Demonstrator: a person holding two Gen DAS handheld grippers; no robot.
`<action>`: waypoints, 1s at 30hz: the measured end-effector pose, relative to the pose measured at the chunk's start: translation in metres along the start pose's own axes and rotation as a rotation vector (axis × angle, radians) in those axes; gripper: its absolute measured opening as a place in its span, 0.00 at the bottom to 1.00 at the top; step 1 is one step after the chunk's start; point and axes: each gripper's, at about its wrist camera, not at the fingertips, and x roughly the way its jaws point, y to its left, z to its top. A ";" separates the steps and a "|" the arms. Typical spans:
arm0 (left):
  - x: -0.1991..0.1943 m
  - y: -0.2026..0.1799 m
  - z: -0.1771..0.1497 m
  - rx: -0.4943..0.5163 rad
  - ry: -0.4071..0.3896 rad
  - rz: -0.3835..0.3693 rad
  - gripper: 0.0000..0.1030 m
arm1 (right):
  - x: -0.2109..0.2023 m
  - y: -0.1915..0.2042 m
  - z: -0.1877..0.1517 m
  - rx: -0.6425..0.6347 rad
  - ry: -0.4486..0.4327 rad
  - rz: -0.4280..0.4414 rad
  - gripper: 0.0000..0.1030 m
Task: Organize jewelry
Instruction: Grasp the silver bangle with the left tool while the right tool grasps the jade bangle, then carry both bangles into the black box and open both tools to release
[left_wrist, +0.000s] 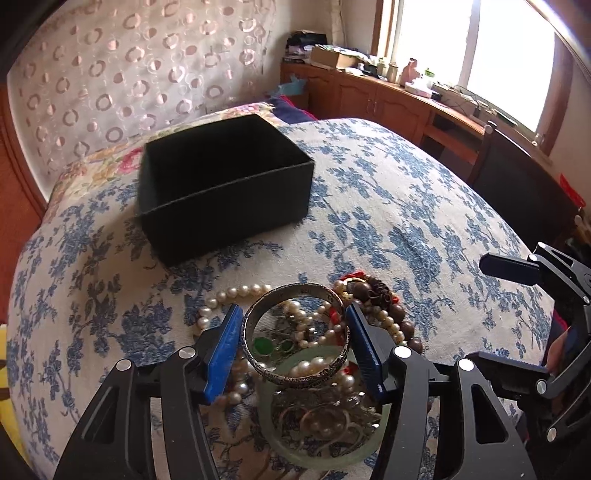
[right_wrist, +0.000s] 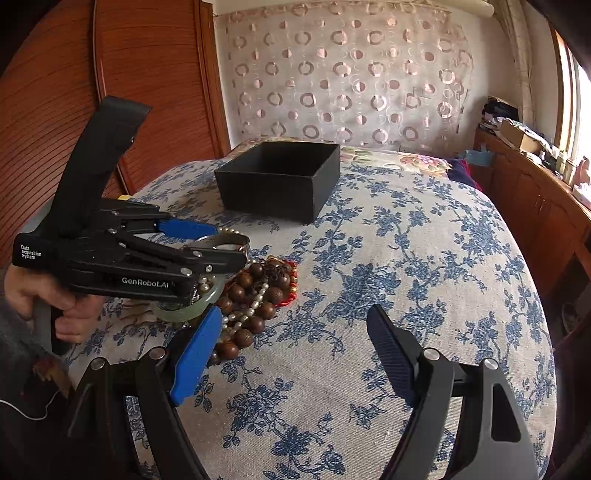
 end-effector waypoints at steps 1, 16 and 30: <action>-0.003 0.002 -0.001 -0.007 -0.007 0.006 0.53 | 0.001 0.002 0.000 -0.007 0.005 0.005 0.80; -0.059 0.040 -0.035 -0.127 -0.114 0.072 0.53 | 0.024 0.051 0.016 -0.138 0.059 0.162 0.74; -0.075 0.069 -0.064 -0.208 -0.121 0.112 0.53 | 0.056 0.083 0.031 -0.252 0.135 0.192 0.74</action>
